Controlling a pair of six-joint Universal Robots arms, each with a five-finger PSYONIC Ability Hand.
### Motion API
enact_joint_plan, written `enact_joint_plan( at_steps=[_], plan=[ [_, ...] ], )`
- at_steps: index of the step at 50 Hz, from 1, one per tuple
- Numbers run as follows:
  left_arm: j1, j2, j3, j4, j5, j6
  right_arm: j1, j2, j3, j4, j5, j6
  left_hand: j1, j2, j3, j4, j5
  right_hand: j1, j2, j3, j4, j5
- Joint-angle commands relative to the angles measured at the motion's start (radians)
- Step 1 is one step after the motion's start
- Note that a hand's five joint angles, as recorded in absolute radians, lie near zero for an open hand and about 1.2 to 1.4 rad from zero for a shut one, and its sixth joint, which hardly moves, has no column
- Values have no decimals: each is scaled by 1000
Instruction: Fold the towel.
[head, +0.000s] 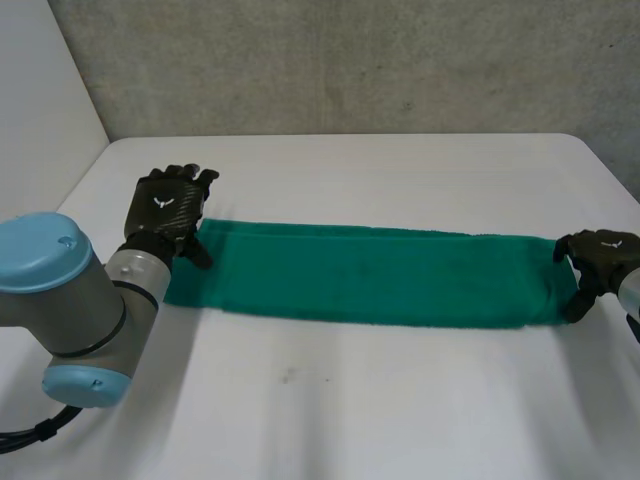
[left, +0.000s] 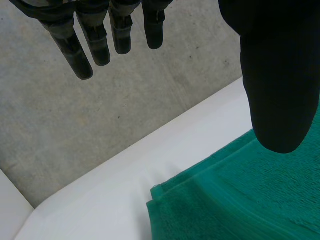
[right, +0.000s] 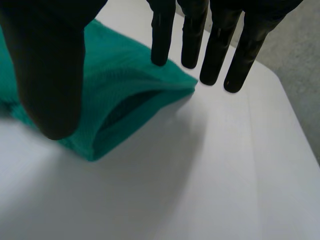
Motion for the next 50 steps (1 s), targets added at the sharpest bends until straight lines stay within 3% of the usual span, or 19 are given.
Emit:
enact_joint_plan(
  at_steps=[1,2,12,19,22,23,25,26,30,32,36,40,44,45,47,48,50],
  plan=[
    [1,3,0,-1,0,0,-12,107,-45,-18,16,-3,-3,-14,-22,-12,-25,891,844,841,841,844],
    [1,3,-2,-3,0,0,-22,110,-58,-18,19,-4,-3,-14,-22,-12,-25,1101,1054,1051,1051,1054],
    [-2,11,-17,-4,-2,-2,-67,67,-122,-26,143,-93,-3,-14,-22,-12,-25,1103,1056,1053,1053,1056],
    [1,17,-30,-4,-2,-2,-55,17,-174,-93,243,-433,-3,-14,-22,-12,-25,1103,1056,1053,1053,1056],
    [4,18,-28,-4,-2,-2,-22,6,-188,-104,249,-458,-3,-14,-22,-12,-25,1103,1056,1053,1053,1056],
    [6,18,-28,-4,-2,-2,95,-17,-216,-116,248,-461,-3,-14,-22,-12,-25,1103,1056,1053,1053,1056],
    [9,20,-28,-4,-3,-2,141,-20,-233,-118,246,-460,-3,-14,-22,-12,-25,1103,1056,1053,1053,1056],
    [9,20,-28,-4,-3,-2,256,-20,-284,-116,243,-455,-3,-14,-22,-12,-25,1103,1056,1053,1053,1056],
    [10,27,-30,-4,-5,-2,369,-13,-326,-123,230,-451,-3,-14,-22,-12,-25,1103,1056,1053,1053,1056],
    [12,29,-30,-4,-8,-2,532,57,-396,-133,138,-451,-3,-14,-22,-12,-25,1103,1056,1053,1053,1056],
    [12,31,-28,-4,-8,-2,703,160,-458,-135,-6,-449,-3,-14,-22,-12,-25,1103,1056,1053,1053,1056],
    [13,31,-28,-4,-8,-2,804,252,-496,-136,-100,-445,-3,-14,-22,-12,-25,1103,1056,1053,1053,1056],
    [13,31,-28,-4,-6,-2,849,373,-552,-136,-94,-431,0,-12,-19,-9,-22,1103,1056,1053,1053,1056],
    [15,31,-28,-3,-5,-2,850,394,-565,-132,-85,-429,0,-12,-19,-9,-22,1060,1013,1010,1011,1013],
    [12,31,-28,-3,-3,-2,855,431,-582,-127,-45,-428,-3,-14,-22,-12,-25,572,525,522,523,525],
    [10,31,-27,-3,-2,-2,858,447,-592,-129,29,-425,-3,-14,-22,-12,-25,183,136,133,133,136],
    [4,26,-27,-3,0,0,854,448,-601,-129,126,-416,-3,-14,-22,-12,-25,-72,-119,-122,-122,-119]
  ],
)
